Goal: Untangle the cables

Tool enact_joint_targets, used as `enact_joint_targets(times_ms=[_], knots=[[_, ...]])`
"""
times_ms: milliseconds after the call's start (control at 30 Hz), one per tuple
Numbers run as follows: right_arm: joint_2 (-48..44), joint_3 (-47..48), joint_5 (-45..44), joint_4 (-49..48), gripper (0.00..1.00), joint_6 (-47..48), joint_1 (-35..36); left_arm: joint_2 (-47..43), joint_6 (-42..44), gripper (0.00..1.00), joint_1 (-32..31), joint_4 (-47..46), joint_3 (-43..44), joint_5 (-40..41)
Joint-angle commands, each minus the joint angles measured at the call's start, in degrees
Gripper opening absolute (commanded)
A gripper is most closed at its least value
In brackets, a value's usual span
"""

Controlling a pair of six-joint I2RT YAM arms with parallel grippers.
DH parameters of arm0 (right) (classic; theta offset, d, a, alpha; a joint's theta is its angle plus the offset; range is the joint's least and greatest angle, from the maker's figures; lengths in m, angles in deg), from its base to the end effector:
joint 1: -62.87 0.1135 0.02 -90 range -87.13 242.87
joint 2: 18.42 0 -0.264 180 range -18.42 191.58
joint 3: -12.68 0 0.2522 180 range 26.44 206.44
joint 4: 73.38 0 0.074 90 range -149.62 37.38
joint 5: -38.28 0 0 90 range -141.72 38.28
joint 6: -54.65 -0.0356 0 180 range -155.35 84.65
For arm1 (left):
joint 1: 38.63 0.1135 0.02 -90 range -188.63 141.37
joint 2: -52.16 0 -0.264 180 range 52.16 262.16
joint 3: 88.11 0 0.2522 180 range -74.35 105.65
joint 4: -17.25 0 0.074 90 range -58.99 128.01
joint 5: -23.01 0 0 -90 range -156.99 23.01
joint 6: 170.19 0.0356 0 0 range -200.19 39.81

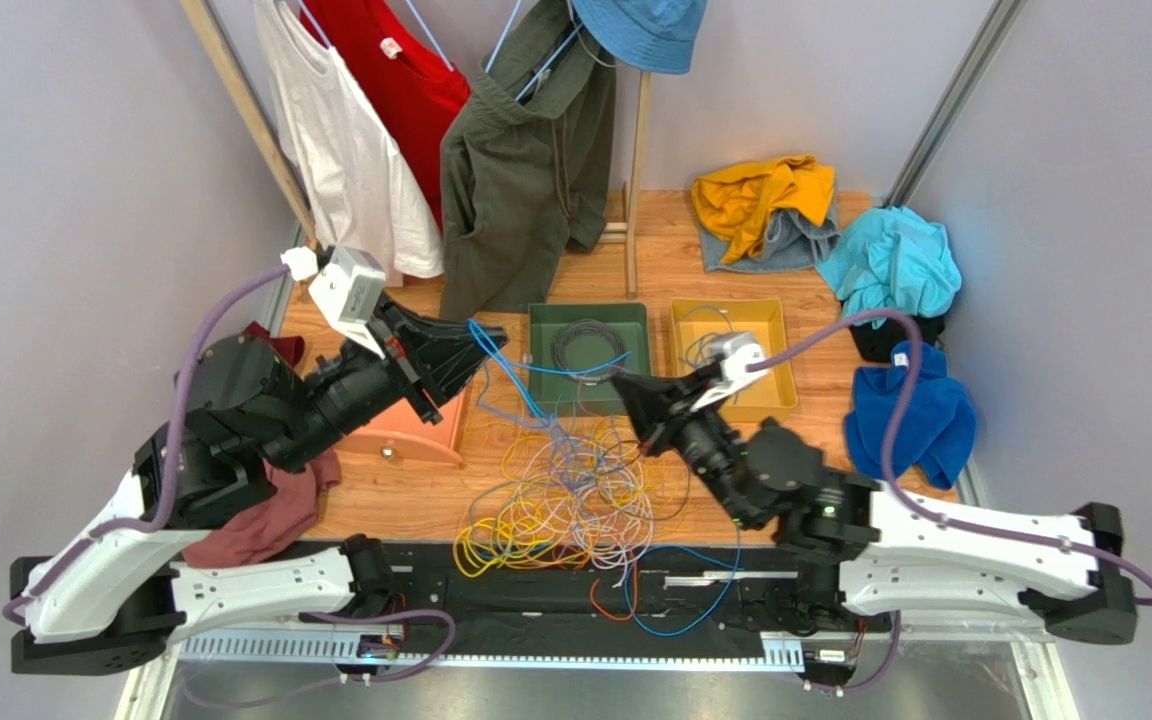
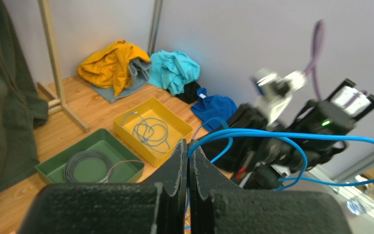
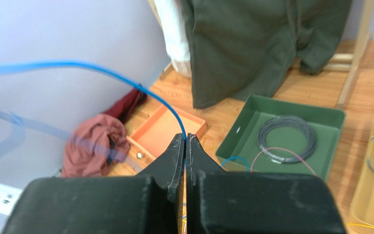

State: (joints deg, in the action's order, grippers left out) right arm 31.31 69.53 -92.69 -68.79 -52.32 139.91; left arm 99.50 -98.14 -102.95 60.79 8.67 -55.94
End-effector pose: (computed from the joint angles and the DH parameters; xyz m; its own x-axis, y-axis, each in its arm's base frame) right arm 0.0677 0.1901 0.3506 -0.1624 0.2769 -0.9471 -0.5662 0.7600 0.3193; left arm 0.0553 -0.0993 0.5104 -0.2048 -0.2722 -0.9402 0.7766 0.5395 -0.3253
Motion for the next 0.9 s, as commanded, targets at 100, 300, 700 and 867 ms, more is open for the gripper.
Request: enact_joint_targets(times_ms=[100, 300, 700, 867], knots=[[-12.4, 9.7, -4.3, 14.6, 0.0, 3.8, -0.2, -12.4, -7.0, 0.0, -0.1, -2.4, -19.3, 10.6], [-11.2, 22.4, -5.9, 23.6, 0.0, 7.7, -0.2, -20.2, -13.8, 0.34, -0.1, -4.6, -34.8, 11.6], [-2.0, 40.3, -16.7, 26.0, 0.0, 19.7, -0.2, -29.1, -26.7, 0.96, -0.1, -3.9, -55.2, 15.7], [2.1, 52.0, -15.7, 25.8, 0.0, 23.5, -0.2, -29.1, -31.7, 0.98, 0.0, -2.4, -60.5, 15.0]])
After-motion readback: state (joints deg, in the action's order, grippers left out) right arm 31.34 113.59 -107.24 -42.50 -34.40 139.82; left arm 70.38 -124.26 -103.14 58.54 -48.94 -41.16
